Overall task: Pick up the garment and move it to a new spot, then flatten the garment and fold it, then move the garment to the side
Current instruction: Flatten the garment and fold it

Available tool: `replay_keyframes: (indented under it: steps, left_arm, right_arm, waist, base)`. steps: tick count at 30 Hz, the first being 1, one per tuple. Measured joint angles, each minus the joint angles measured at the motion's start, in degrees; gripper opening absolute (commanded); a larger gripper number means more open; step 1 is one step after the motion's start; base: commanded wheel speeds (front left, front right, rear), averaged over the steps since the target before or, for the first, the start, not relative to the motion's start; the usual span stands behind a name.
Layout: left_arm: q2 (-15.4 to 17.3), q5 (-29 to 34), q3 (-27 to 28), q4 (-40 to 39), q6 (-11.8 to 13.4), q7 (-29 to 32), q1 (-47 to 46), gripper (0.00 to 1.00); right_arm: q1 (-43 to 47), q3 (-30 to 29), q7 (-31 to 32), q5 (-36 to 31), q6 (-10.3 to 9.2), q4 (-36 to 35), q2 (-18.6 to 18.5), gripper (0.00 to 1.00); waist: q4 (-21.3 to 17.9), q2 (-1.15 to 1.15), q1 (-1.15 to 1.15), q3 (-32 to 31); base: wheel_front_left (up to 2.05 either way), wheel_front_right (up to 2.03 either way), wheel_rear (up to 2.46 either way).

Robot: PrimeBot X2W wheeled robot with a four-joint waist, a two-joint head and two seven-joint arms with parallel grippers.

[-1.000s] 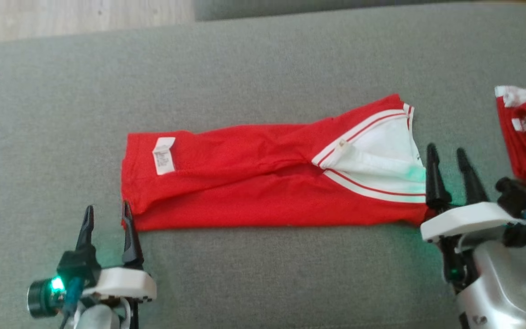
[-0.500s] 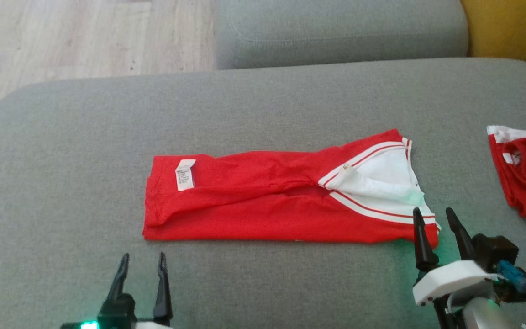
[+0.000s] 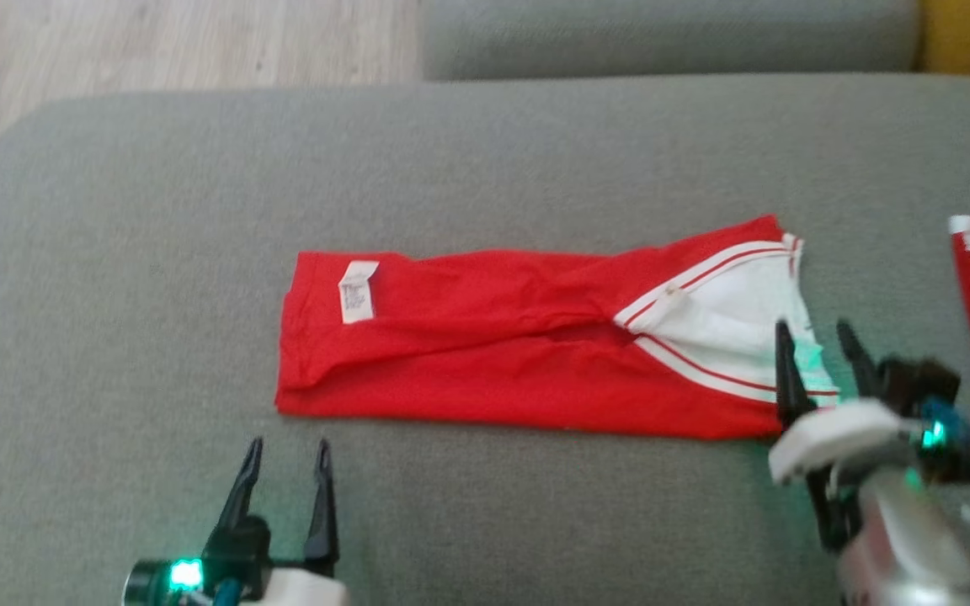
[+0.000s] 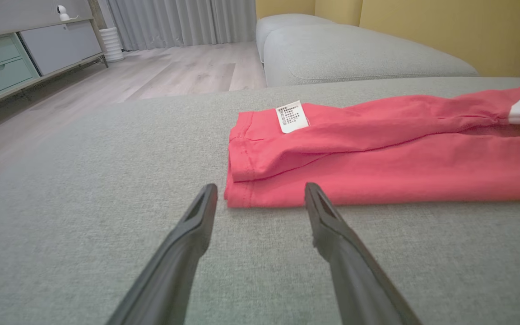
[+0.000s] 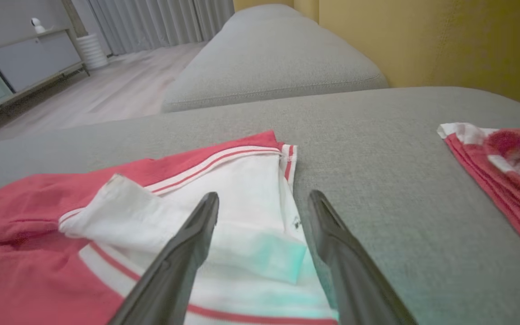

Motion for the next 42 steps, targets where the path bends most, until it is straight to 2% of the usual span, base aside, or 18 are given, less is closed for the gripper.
replay_keyframes:
  steps: [4, 8, 13, 14, 15, 16, 20, 24, 29, 35, 39, 42]
  left_arm:
    - [0.0, -1.0, -1.3, 0.8, -0.2, 0.0, -2.4, 1.0]
    - [0.0, -1.4, -2.5, 1.5, -0.2, 0.0, -3.2, 1.0]
    - [0.0, -1.8, -2.5, 2.4, -0.2, 0.0, -3.2, 1.0]
    - [0.0, -1.8, -2.5, 2.4, -0.2, 0.0, -3.2, 1.0]
    - [0.0, -1.8, -2.4, 2.4, -0.2, 0.0, -3.2, 1.0]
    - [0.0, -1.8, -2.4, 2.4, -0.2, 0.0, -3.2, 1.0]
    - [0.0, -1.8, -2.2, 2.5, -0.2, 0.0, -3.2, 1.0]
    - [0.0, -1.8, -2.2, 2.6, -0.2, 0.0, -3.2, 1.0]
    - [0.0, -1.8, -2.3, 2.7, -0.2, 0.0, -3.1, 1.0]
    - [0.0, -2.4, -3.2, 3.1, -0.5, 0.0, -2.9, 1.0]
    - [0.0, -2.4, -4.7, 3.4, -0.8, 0.0, -2.9, 1.0]
    - [0.0, -2.4, -5.8, 3.7, -1.0, 0.0, -2.8, 1.0]
  right_arm:
    - [-8.0, -4.0, 0.2, -4.3, 0.0, 7.6, 0.0, 1.0]
    - [-10.8, -8.7, 2.1, -7.4, 0.0, 15.3, -0.1, 1.0]
    - [-12.7, -11.3, 2.5, -6.4, 0.0, 21.0, -0.3, 1.0]
    - [-13.4, -10.8, 2.3, -5.3, 0.0, 22.0, -0.5, 0.95]
    - [-14.0, -10.1, 2.2, -4.4, 0.0, 23.0, -0.7, 0.45]
    - [-14.4, -8.9, 1.8, -2.9, 0.0, 23.9, -1.1, 0.0]
    - [-14.6, -6.6, 0.2, -0.2, 0.0, 24.8, -1.1, 0.0]
    - [-13.5, -7.3, 0.0, 0.7, 0.0, 22.9, -2.2, 0.0]
    - [-11.3, -5.7, 0.0, 2.9, 0.0, 12.6, -3.5, 0.0]
    - [-9.4, 8.8, 0.0, 11.2, 0.0, 1.6, -1.5, 0.0]
    - [-7.5, 18.9, 0.0, 17.7, 0.0, -1.0, -1.0, 0.0]
    - [-7.3, 24.2, 0.0, 21.6, 0.0, -1.6, -1.0, 0.0]
  waist:
    - [1.2, 0.0, 0.01, 2.3]
    - [2.8, 0.0, 0.01, 3.7]
    - [4.1, 0.0, -0.01, 4.3]
    - [4.1, 0.0, -0.01, 4.3]
    - [4.0, 0.0, -0.01, 4.3]
    - [3.9, 0.0, -0.01, 4.3]
    - [3.1, 0.0, -0.01, 4.0]
    - [2.4, 0.0, -0.01, 2.8]
    - [2.7, 0.0, -0.01, 1.5]
    - [5.3, 0.0, -0.01, 0.4]
    - [8.7, 0.0, -0.01, -0.1]
    - [11.9, 0.0, -0.01, -0.4]
  base:
    - [0.0, 0.0, 0.0]
    - [0.0, 0.0, 0.0]
    - [0.0, 0.0, 0.0]
    - [0.0, 0.0, 0.0]
    - [0.0, 0.0, 0.0]
    - [0.0, 0.0, 0.0]
    - [0.0, 0.0, 0.0]
    - [0.0, 0.0, 0.0]
    - [0.0, 0.0, 0.0]
    - [0.0, 0.0, 0.0]
    - [0.0, 0.0, 0.0]
    - [0.0, 0.0, 0.0]
